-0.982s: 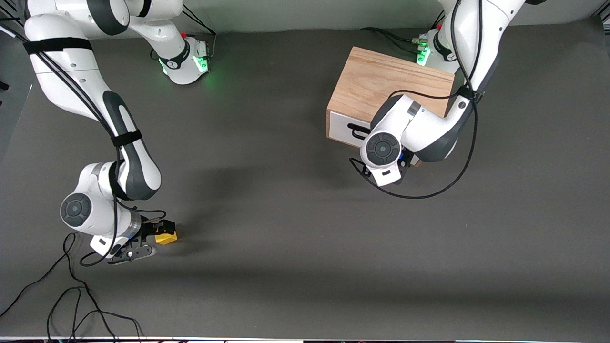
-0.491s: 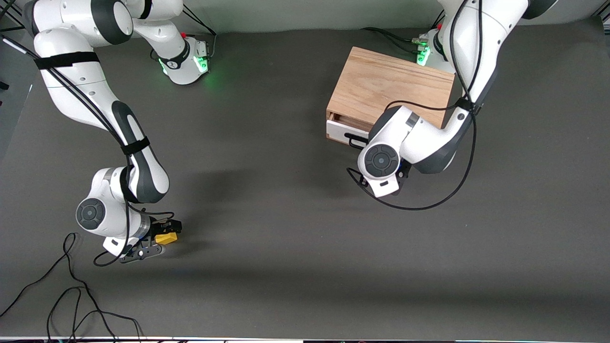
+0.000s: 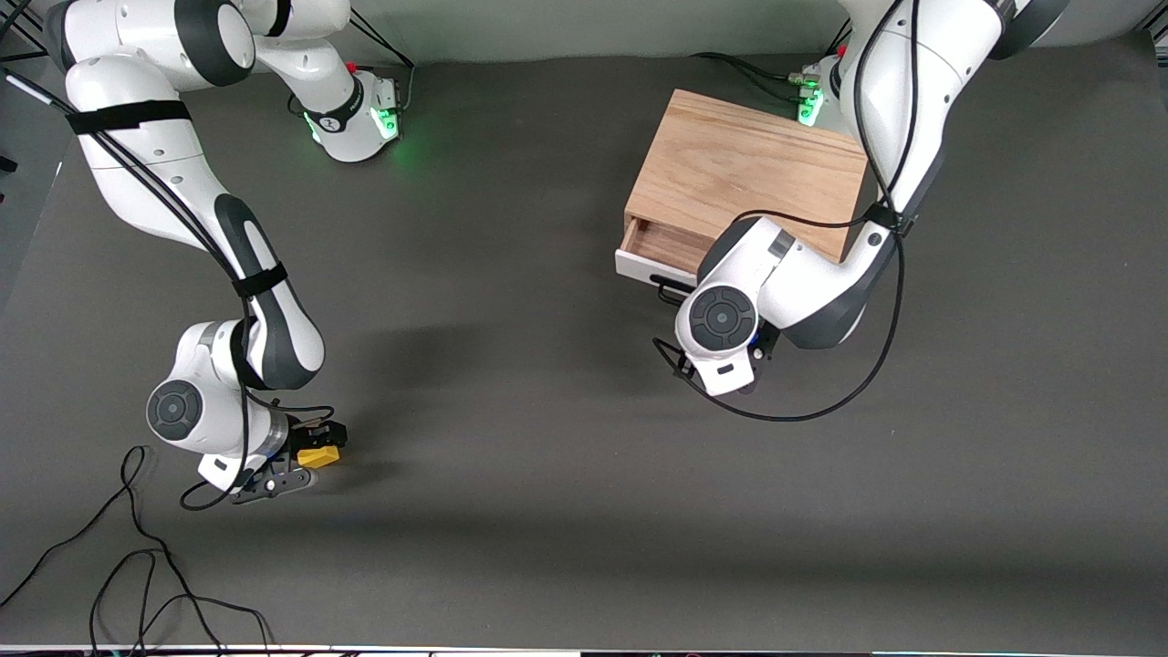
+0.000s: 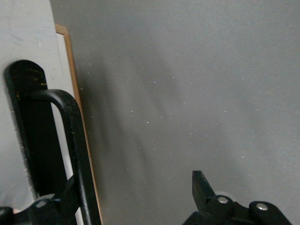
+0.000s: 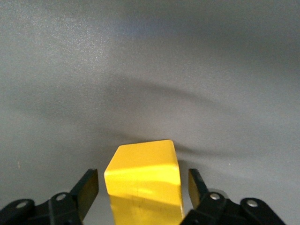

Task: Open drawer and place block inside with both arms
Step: 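Pull the drawer open with the left gripper while the right gripper grasps the cube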

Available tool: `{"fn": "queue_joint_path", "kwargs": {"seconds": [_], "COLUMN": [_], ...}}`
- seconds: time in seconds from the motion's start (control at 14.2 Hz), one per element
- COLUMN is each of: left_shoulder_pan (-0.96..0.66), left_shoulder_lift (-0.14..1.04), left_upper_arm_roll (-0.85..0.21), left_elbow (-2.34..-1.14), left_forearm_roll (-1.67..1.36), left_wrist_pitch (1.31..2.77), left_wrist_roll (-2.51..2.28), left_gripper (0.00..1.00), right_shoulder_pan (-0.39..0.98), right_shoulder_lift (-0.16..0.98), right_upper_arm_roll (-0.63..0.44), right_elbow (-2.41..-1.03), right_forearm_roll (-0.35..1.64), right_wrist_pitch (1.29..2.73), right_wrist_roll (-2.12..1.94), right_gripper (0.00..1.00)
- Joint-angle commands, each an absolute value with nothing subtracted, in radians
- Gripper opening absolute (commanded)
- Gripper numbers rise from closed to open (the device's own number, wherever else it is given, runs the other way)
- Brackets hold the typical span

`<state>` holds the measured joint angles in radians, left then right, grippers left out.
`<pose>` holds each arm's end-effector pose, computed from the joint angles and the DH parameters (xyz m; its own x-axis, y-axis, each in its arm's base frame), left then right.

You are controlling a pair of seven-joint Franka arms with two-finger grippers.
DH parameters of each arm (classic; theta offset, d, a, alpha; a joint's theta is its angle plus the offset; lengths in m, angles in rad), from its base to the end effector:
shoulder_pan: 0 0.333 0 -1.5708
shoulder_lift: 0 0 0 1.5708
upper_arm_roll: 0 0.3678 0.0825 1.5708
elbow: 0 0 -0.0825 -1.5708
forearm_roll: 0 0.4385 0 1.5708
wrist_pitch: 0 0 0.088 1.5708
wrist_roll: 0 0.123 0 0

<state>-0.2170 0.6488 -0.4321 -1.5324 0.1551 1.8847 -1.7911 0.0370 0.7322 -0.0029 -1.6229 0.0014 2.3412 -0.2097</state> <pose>0.6293 -0.4014 0.2822 0.4230 0.9034 -0.0703 0.8686 -0.4263 -0.2525 0.7617 0.0263 0.1758 0.9704 0.2411 -0.0138 0.2411 -0.9705 -0.0020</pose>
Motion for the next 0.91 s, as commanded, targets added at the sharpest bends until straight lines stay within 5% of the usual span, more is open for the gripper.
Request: {"fn": "queue_joint_path", "kwargs": {"seconds": [0.0,0.35,0.56,0.84], "left_shoulder_pan": [-0.239,-0.241,-0.245,-0.25], "left_shoulder_lift": [0.738,0.739,0.739,0.739], "left_upper_arm_roll": [-0.402,-0.388,-0.387,-0.387], "left_elbow": [-1.425,-1.416,-1.407,-1.404], "left_forearm_roll": [0.202,0.202,0.21,0.23], "left_wrist_pitch": [2.051,2.134,2.164,2.21], "left_wrist_roll": [-1.793,-1.795,-1.796,-1.796], "left_gripper": [1.0,1.0,1.0,1.0], "right_shoulder_pan": [0.034,0.04,0.04,0.041], "right_shoulder_lift": [0.732,0.721,0.712,0.672], "right_upper_arm_roll": [-0.002,-0.003,-0.003,-0.003], "right_elbow": [-1.62,-1.615,-1.614,-1.585], "right_forearm_roll": [0.015,0.009,0.008,0.012], "right_wrist_pitch": [2.355,2.349,2.345,2.281], "right_wrist_roll": [-0.241,-0.244,-0.242,-0.23], "right_gripper": [0.79,0.18,0.04,0.0]}}
